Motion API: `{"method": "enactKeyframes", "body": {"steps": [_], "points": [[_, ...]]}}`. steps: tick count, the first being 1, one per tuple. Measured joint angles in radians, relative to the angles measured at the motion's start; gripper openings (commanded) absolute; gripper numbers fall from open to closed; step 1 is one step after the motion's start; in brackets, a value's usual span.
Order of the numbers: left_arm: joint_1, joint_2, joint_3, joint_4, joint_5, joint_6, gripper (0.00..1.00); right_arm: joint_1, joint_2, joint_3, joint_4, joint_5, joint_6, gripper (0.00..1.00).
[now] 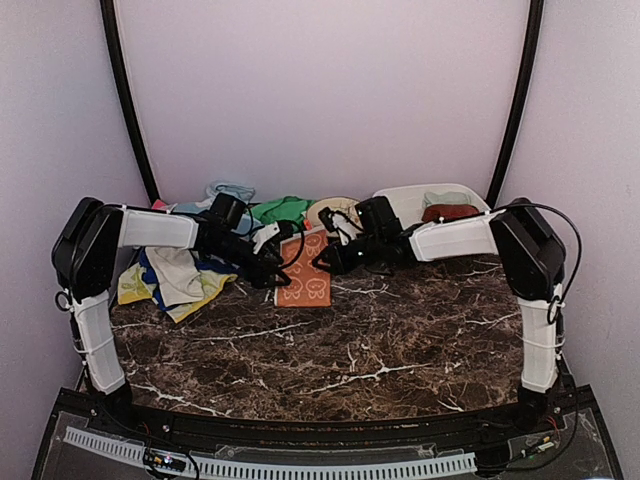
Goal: Roll the towels
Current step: Fold the towel at the center of the board, then move the towel to the center of the board.
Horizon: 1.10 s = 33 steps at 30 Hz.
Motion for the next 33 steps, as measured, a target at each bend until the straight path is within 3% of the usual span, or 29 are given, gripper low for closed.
{"method": "enactKeyframes", "body": {"steps": [12, 15, 21, 24, 27, 30, 33], "points": [[-0.036, 0.109, 0.016, 0.114, -0.065, -0.021, 0.79, 0.041, 0.077, -0.214, 0.231, -0.107, 0.236, 0.25], [-0.050, 0.109, 0.002, 0.099, -0.071, 0.003, 0.76, 0.059, 0.052, -0.307, 0.333, -0.127, 0.288, 0.24], [-0.079, 0.053, -0.060, -0.026, -0.034, 0.047, 0.78, 0.151, -0.052, -0.477, 0.379, -0.143, 0.357, 0.24], [-0.084, -0.040, -0.104, -0.098, 0.008, 0.058, 0.81, 0.190, -0.116, -0.557, 0.369, -0.152, 0.383, 0.29], [-0.085, -0.150, -0.127, -0.177, 0.059, 0.064, 0.82, 0.200, -0.173, -0.592, 0.304, -0.161, 0.386, 0.43], [-0.085, -0.215, -0.121, -0.227, 0.095, 0.066, 0.82, 0.182, -0.241, -0.570, 0.162, -0.146, 0.354, 0.52], [-0.085, -0.227, -0.106, -0.256, 0.106, 0.068, 0.82, 0.126, -0.269, -0.474, 0.047, -0.141, 0.321, 0.54]]}}
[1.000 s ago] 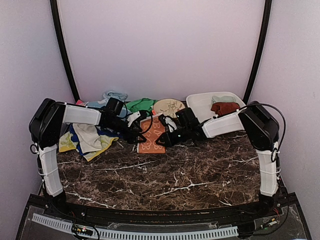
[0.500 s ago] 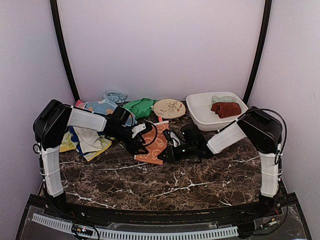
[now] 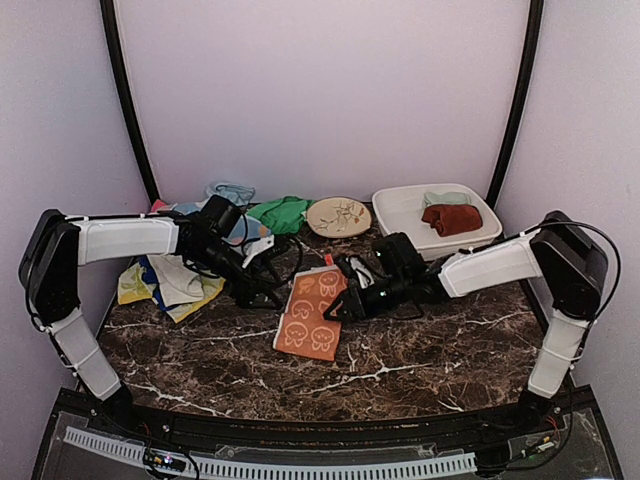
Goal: Roll the towels
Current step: Move the towel to the center of the board, then pick up the towel from the center of the board.
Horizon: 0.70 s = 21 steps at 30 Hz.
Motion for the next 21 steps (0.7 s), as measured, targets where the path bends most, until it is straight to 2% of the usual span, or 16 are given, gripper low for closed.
{"method": "enactKeyframes", "body": {"steps": [5, 10, 16, 21], "points": [[0.006, 0.002, 0.029, -0.040, 0.003, 0.000, 0.83, -0.132, 0.029, 0.228, -0.019, -0.035, -0.015, 0.44], [0.010, 0.002, 0.044, -0.058, -0.008, 0.009, 0.83, -0.179, 0.183, 0.397, 0.026, -0.094, -0.003, 0.38], [0.008, 0.002, 0.044, -0.082, 0.005, 0.031, 0.83, -0.190, 0.376, 0.371, 0.048, -0.124, 0.035, 0.36], [-0.038, 0.018, 0.044, -0.072, 0.005, 0.045, 0.83, -0.214, 0.392, 0.357, 0.098, -0.125, 0.042, 0.37]]}}
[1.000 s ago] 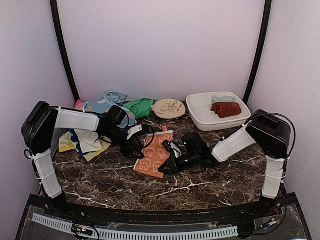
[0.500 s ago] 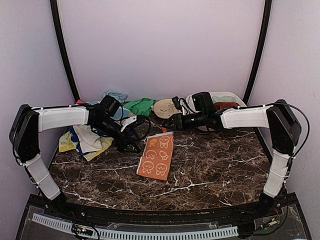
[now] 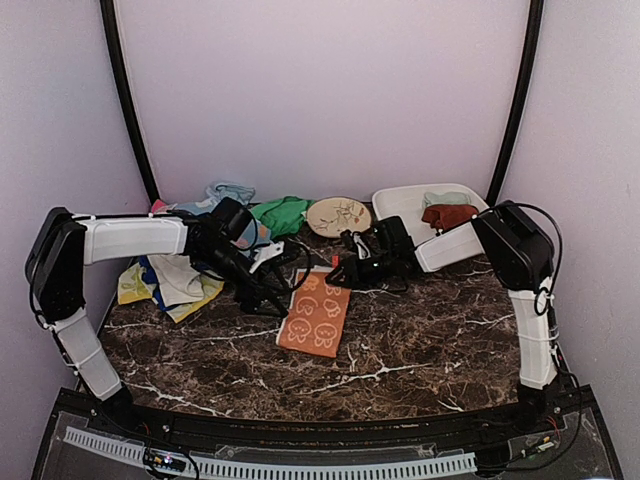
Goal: Roll the towels
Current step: Pick up the towel from the center of the board.
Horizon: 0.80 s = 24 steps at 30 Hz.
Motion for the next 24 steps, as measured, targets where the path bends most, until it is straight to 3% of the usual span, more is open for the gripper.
{"method": "enactKeyframes", "body": {"steps": [10, 22, 24], "points": [[-0.051, 0.185, 0.015, 0.073, -0.056, 0.008, 0.78, -0.003, -0.011, 0.002, -0.024, 0.023, -0.028, 0.38], [-0.133, 0.213, -0.030, 0.145, -0.202, 0.076, 0.78, -0.005, -0.031, 0.063, -0.099, 0.077, -0.048, 0.39], [-0.138, 0.217, -0.035, 0.151, -0.219, 0.075, 0.82, -0.005, -0.034, 0.079, -0.113, 0.096, -0.069, 0.44]]}}
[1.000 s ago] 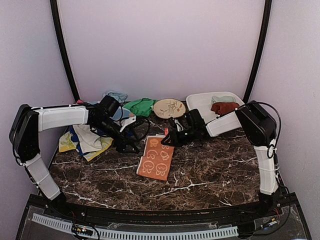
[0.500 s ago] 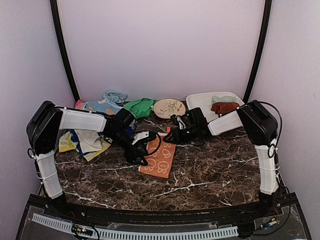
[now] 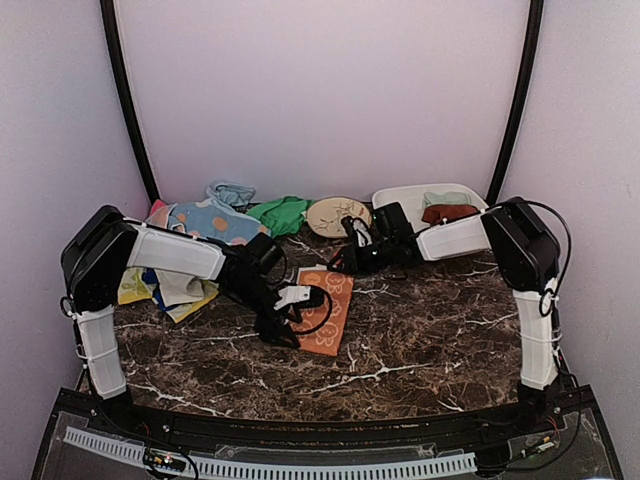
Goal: Roll the towels
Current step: Pick up the towel from the center of the board.
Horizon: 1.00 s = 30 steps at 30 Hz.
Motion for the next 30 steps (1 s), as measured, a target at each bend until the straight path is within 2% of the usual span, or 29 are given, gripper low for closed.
{"method": "enactKeyframes", "body": {"steps": [1, 2, 3, 5, 10, 13, 16, 19, 22, 25, 28, 30], "points": [[0.000, 0.000, 0.000, 0.002, -0.005, -0.003, 0.85, 0.000, -0.008, 0.000, -0.007, 0.016, -0.012, 0.58], [-0.001, -0.002, 0.000, 0.006, -0.007, -0.008, 0.88, 0.000, -0.023, -0.002, -0.020, 0.036, -0.027, 0.93], [0.000, -0.004, 0.000, 0.008, -0.008, -0.018, 0.92, 0.000, -0.044, -0.006, -0.032, 0.061, -0.043, 1.00], [0.002, -0.018, -0.001, 0.006, -0.009, -0.042, 0.99, 0.000, -0.122, -0.040, -0.038, 0.126, -0.079, 1.00], [0.013, -0.140, 0.010, -0.047, -0.005, -0.082, 0.99, 0.000, -0.411, -0.132, -0.011, 0.319, -0.187, 1.00], [0.021, -0.241, 0.032, -0.078, -0.001, -0.072, 0.98, 0.000, -0.546, -0.179, 0.059, 0.502, -0.153, 1.00], [0.030, -0.317, 0.037, -0.109, 0.000, -0.038, 0.97, -0.009, -0.592, -0.247, 0.119, 0.529, -0.154, 1.00], [0.066, -0.326, 0.037, -0.145, 0.048, -0.034, 0.97, 0.014, -0.583, -0.315, 0.125, 0.578, -0.214, 1.00], [0.166, -0.289, 0.059, -0.201, 0.125, -0.043, 0.94, 0.146, -0.583, -0.428, 0.119, 0.692, -0.340, 0.95], [0.259, -0.237, 0.106, -0.236, 0.154, -0.049, 0.93, 0.340, -0.583, -0.520, 0.094, 0.792, -0.469, 0.89], [0.287, -0.227, 0.104, -0.257, 0.162, -0.048, 0.93, 0.517, -0.583, -0.589, 0.093, 0.864, -0.579, 0.83], [0.281, -0.232, 0.087, -0.258, 0.169, -0.048, 0.93, 0.581, -0.582, -0.615, 0.098, 0.895, -0.632, 0.78]]}}
